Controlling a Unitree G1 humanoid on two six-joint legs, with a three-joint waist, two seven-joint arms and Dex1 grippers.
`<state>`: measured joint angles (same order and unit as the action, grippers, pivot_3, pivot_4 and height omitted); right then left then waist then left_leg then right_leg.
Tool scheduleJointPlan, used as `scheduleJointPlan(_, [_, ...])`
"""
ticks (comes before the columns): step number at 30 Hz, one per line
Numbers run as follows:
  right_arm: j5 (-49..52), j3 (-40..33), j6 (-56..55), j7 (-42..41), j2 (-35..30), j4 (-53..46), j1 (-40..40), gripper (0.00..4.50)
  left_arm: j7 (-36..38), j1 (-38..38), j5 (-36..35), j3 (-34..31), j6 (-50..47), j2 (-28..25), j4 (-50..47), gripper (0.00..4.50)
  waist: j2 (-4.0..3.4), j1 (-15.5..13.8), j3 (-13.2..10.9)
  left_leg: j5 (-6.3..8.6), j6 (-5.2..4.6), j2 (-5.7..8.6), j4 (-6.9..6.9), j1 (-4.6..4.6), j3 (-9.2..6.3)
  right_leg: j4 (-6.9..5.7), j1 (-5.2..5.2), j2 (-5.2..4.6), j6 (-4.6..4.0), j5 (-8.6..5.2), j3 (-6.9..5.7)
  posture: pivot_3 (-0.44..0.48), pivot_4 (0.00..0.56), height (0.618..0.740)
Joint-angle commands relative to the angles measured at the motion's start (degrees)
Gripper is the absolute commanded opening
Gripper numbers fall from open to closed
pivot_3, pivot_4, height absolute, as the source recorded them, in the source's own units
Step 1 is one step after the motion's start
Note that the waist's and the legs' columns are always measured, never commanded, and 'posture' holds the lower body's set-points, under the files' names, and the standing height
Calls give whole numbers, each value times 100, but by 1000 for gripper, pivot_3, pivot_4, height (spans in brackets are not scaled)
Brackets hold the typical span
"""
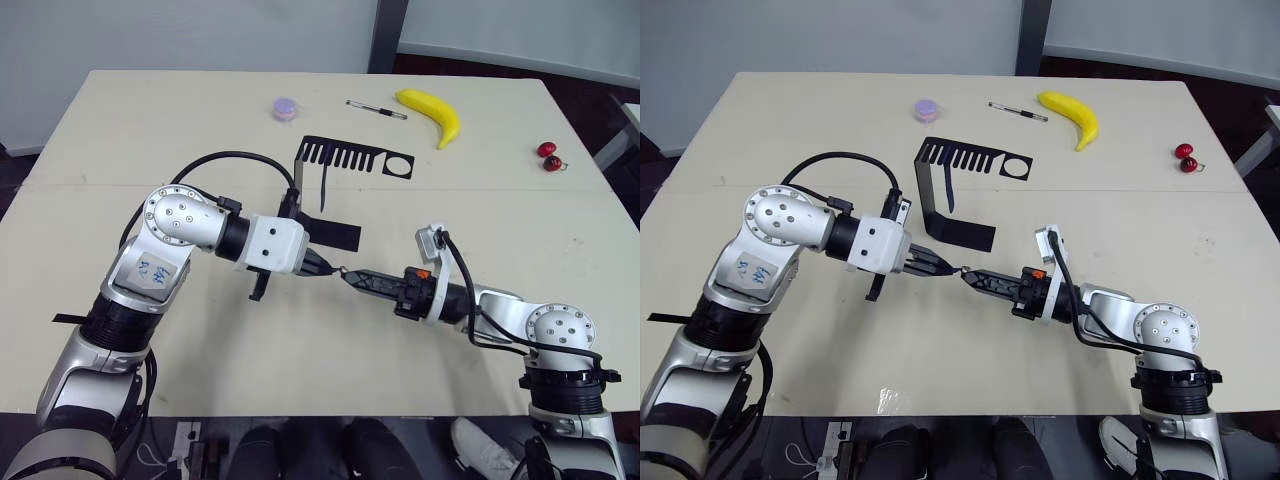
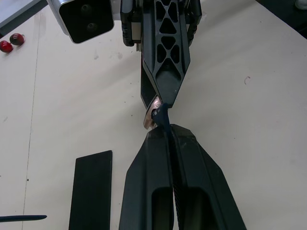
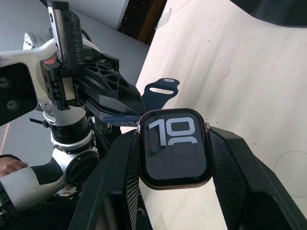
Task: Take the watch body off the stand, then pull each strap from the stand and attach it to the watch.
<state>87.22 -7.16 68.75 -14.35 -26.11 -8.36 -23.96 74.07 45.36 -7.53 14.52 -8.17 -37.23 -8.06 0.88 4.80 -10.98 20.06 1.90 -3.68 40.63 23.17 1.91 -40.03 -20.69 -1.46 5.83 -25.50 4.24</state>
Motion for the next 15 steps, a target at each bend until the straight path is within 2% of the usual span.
scheduleJointPlan(1, [198,80,-1,-16,93,-258,21,1589,23,208,32,213,239,161,-310,0,0,-1,0,0,0,0,0,0,0,1,0,0,0,0,0,0,150,740])
scheduleJointPlan(15, [314,140,95,-20,4,-285,-8,1589,-191,385,471,311,172,361,-242,0,0,-4,0,0,0,0,2,2,-1,0,0,1,0,0,0,0,150,740])
